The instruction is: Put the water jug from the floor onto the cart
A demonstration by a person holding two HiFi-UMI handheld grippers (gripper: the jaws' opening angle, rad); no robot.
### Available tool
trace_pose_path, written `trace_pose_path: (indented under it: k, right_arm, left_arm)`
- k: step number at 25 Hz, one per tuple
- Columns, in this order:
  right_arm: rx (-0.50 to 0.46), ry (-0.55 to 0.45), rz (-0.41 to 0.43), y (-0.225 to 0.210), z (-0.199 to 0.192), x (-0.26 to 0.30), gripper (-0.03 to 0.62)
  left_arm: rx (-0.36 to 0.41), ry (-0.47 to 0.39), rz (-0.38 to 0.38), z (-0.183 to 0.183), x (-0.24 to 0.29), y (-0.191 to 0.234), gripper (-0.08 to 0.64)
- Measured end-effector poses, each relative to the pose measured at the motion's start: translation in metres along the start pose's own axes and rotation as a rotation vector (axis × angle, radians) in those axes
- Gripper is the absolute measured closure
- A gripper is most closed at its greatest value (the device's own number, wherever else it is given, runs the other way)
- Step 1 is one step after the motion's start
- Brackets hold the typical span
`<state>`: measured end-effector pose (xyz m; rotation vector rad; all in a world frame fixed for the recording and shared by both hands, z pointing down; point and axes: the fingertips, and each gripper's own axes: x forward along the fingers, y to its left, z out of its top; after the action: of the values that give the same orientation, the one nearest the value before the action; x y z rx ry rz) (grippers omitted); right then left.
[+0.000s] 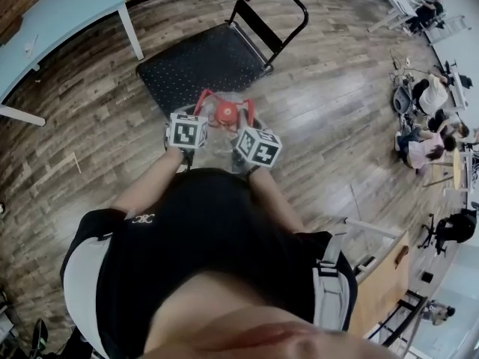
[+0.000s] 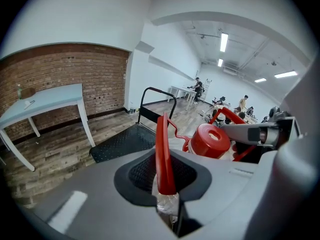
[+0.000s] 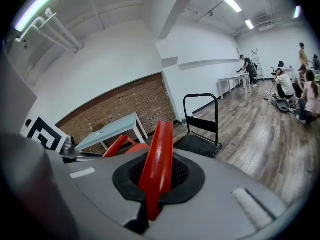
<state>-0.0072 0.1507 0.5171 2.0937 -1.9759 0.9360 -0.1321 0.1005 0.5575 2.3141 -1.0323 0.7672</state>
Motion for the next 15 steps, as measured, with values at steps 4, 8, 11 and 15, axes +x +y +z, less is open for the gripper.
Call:
trace_pose_path:
  k: [4,8,11,15]
  right_arm:
    - [0.008,-0.027,0.004,0.014,0.004,0.001,0.577]
    - [0.007,-0.033,0.006,0.022,0.009,0.008,0.577]
    - [0.011,-0.028,0.012,0.024,0.012,0.016,0.577]
    - [0.024,-0.017,0.036,0.021,0.014,0.03,0.577]
  left_arm:
    - [0.008,-0.035,-0.024,0.008,-0.007,0.008,0.517]
    - [0.003,-0.058,-0.043,0.014,-0.008,0.019,0.516]
    - [-0.003,-0.064,-0.049,0.018,-0.005,0.024,0.515]
    - [-0.005,-0.052,-0.035,0.021,0.004,0.03,0.514]
